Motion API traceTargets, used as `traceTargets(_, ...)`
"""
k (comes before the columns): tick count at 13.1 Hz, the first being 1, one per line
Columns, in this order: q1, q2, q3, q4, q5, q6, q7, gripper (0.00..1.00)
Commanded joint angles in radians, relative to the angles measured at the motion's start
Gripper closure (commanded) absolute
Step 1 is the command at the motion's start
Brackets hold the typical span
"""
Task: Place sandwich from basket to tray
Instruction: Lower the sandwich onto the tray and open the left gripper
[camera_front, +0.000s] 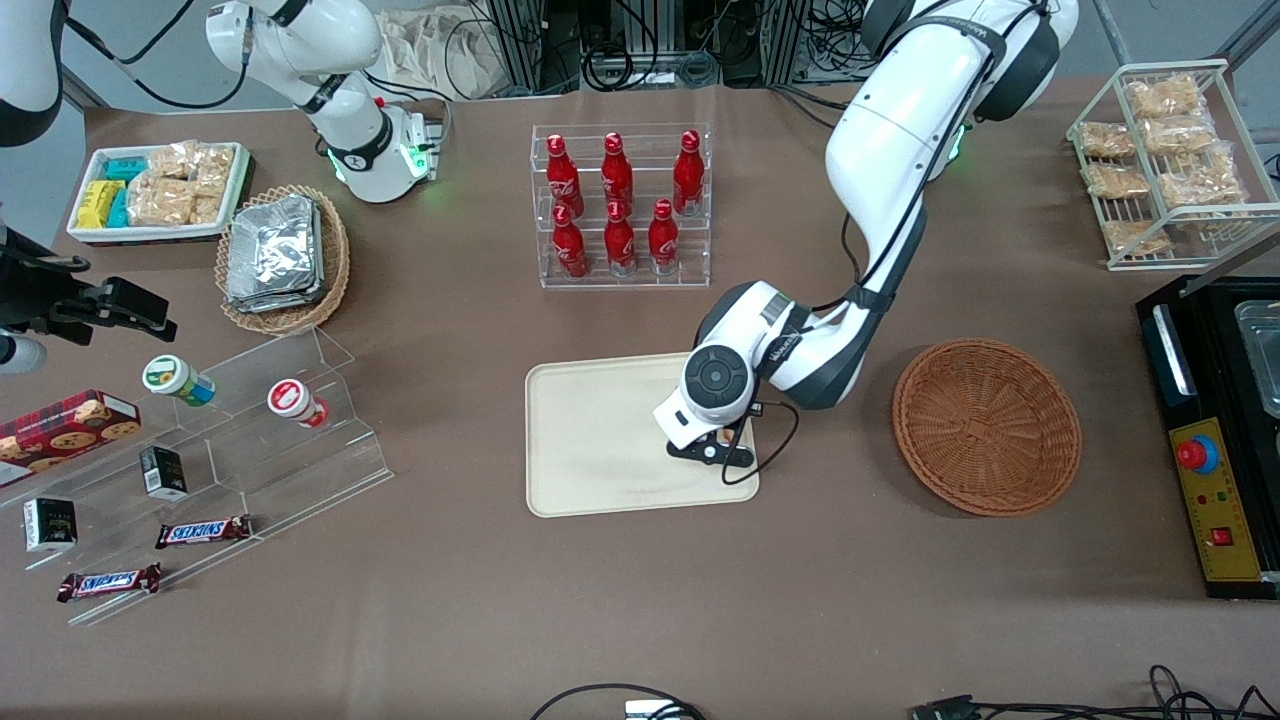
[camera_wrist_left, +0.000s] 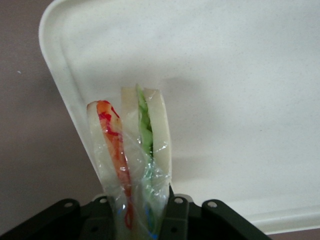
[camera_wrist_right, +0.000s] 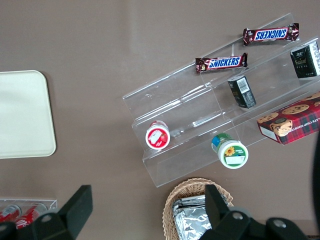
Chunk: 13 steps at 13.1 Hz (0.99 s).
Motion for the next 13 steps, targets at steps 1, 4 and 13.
traceTargets(1,-0.012,0.025,0.010,0.025,0.019,0.019,-0.009,0.00)
traceTargets(4,-0.011,0.024,0.010,0.025,0.019,0.031,-0.009,0.00)
traceTargets(13,0.097,-0.226,0.019,0.035,0.017,-0.095,0.010,0.00)
